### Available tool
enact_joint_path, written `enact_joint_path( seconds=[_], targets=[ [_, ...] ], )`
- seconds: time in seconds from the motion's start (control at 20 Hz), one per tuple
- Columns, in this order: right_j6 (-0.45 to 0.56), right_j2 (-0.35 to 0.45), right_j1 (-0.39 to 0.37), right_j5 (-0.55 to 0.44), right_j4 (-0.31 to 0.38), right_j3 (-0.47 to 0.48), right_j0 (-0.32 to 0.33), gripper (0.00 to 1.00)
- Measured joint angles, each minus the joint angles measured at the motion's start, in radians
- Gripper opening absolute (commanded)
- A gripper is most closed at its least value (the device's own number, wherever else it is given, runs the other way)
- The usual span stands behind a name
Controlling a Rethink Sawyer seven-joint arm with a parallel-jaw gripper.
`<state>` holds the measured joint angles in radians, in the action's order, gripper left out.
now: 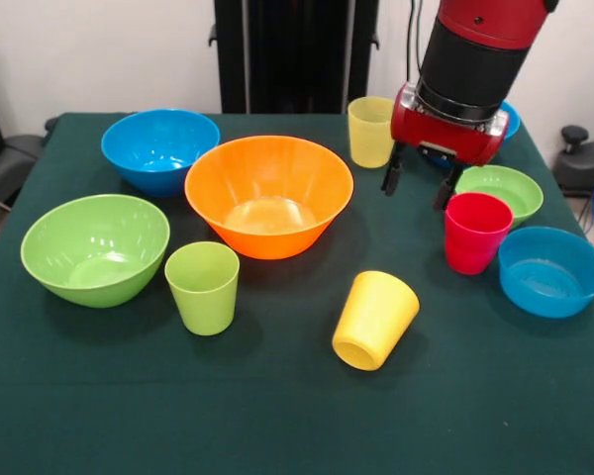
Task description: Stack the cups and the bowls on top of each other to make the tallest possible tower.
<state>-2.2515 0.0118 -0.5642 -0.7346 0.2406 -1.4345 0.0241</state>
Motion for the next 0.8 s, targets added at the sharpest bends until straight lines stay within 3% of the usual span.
enact_joint_path(
  seconds=[0.8],
  targets=[
    [0.000, 0.100, -0.009, 0.077, 0.001, -0.066, 0.112, 1.00]
  ],
)
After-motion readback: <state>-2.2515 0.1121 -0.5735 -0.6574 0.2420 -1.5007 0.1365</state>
